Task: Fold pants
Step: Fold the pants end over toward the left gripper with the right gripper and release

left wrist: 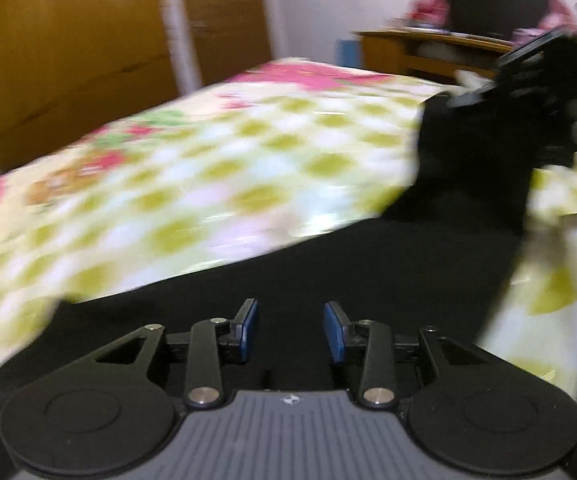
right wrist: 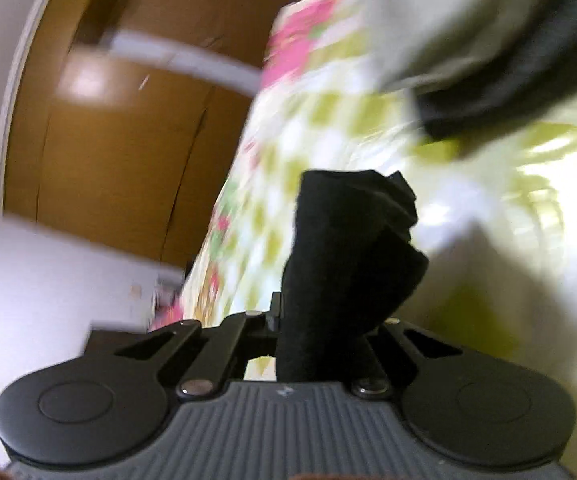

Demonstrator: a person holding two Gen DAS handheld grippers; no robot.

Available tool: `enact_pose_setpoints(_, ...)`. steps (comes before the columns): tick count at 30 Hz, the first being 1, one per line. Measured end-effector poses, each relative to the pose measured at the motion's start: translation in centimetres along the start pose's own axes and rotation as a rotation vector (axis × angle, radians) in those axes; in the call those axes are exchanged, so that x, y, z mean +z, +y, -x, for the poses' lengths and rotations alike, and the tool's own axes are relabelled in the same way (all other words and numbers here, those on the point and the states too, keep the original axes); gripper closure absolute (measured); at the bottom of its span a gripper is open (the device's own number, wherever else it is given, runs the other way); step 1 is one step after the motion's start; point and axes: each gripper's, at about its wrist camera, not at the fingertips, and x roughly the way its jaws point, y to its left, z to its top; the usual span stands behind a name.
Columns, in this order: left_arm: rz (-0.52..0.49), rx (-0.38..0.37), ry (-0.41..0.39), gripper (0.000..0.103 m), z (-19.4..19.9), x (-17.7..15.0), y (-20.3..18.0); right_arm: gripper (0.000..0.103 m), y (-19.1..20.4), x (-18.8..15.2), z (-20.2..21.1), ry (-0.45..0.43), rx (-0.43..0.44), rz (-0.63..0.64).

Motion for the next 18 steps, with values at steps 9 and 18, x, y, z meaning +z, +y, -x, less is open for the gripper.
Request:
enact_pose_setpoints(9,0.106,0.452,0.122,0.051,4.6,-9.5,15.5,0.096,18.1,-12.6,-9.4,0.371,0.212,0.384)
enact_pose_setpoints(18,0.313,0.473,0.176,0.051,6.4,-16.6,19.8,0.096,26.5,-34.6,-24.3,0.826,0.317,0.625)
